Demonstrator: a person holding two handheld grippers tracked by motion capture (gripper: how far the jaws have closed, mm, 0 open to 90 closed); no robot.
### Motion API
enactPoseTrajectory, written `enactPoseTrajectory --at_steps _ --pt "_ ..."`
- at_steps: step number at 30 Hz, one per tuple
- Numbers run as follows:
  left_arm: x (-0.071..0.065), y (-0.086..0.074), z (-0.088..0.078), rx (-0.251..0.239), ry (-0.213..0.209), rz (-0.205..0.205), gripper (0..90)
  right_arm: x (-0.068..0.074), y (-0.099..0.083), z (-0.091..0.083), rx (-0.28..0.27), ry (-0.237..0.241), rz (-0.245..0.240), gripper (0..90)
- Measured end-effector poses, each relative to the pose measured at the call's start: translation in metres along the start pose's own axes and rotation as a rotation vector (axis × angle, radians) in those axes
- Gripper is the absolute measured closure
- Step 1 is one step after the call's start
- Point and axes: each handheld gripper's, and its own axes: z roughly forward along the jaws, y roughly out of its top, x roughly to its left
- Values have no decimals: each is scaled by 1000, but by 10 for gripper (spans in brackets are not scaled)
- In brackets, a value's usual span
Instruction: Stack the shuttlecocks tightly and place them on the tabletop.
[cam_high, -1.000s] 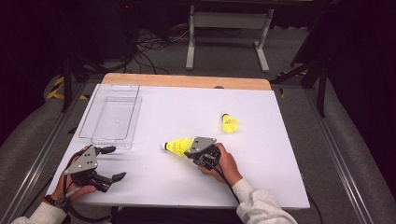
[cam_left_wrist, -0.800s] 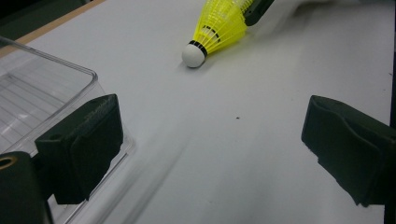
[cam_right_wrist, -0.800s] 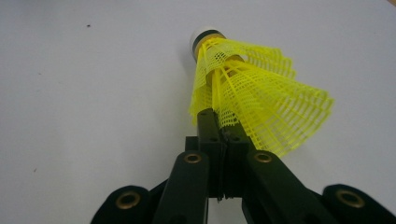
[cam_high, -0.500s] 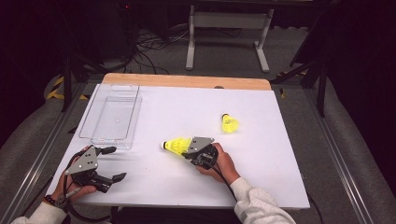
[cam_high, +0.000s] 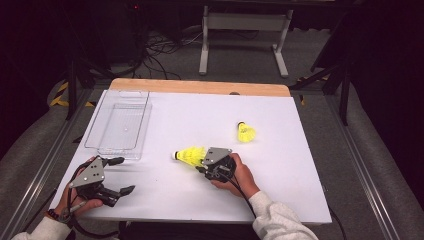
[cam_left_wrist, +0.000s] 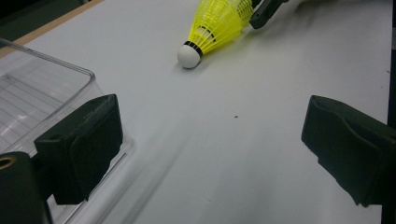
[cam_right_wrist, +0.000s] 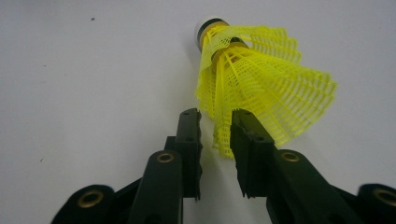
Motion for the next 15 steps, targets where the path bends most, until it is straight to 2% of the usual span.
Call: enactPoseTrajectory --at_steps 3,4,15 --pt "0 0 -1 -1 4 2 63 2 -1 -5 0 0 -7 691" --pt "0 0 -1 -3 6 3 63 5 -1 -13 -5 -16 -17 672" --pt "-1 1 -1 -6 9 4 63 4 -3 -46 -64 -64 -5 651"
